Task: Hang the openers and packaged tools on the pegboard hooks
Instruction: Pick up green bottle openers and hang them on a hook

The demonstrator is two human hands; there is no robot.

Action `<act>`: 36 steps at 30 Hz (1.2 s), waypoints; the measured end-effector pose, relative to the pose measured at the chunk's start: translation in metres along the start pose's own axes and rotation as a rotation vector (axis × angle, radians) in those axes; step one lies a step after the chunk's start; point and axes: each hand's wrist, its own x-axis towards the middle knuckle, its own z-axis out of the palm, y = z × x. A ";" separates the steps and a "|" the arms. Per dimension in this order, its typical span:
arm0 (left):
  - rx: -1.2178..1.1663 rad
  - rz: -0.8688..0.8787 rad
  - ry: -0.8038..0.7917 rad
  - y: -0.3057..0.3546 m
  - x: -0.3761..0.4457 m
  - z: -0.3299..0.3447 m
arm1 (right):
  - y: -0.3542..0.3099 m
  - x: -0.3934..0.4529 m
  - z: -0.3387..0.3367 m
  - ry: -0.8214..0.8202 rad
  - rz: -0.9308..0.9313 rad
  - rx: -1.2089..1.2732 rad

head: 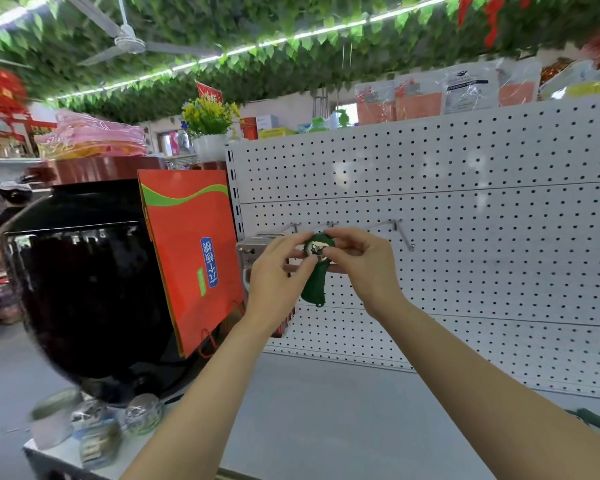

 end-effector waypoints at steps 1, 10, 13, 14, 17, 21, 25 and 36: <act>0.010 -0.010 -0.008 -0.002 0.001 0.001 | 0.004 0.003 -0.001 0.007 0.006 -0.011; 0.135 -0.071 -0.090 -0.023 0.023 0.022 | 0.034 0.030 -0.006 0.070 0.070 -0.086; 0.201 -0.072 -0.093 -0.027 0.029 0.026 | 0.037 0.037 -0.005 0.091 0.073 -0.123; 0.229 -0.070 -0.094 -0.028 0.030 0.027 | 0.038 0.039 -0.005 0.097 0.071 -0.145; 0.275 -0.070 -0.112 -0.030 0.034 0.028 | 0.041 0.041 -0.006 0.112 0.051 -0.237; 0.309 -0.076 -0.164 -0.037 0.032 0.028 | 0.038 0.032 -0.010 0.125 -0.017 -0.396; 0.440 -0.088 -0.216 -0.042 0.021 0.028 | 0.038 0.015 -0.023 0.119 -0.077 -0.622; 0.577 -0.078 -0.008 -0.028 -0.054 0.041 | 0.033 -0.059 -0.113 0.114 -0.085 -1.034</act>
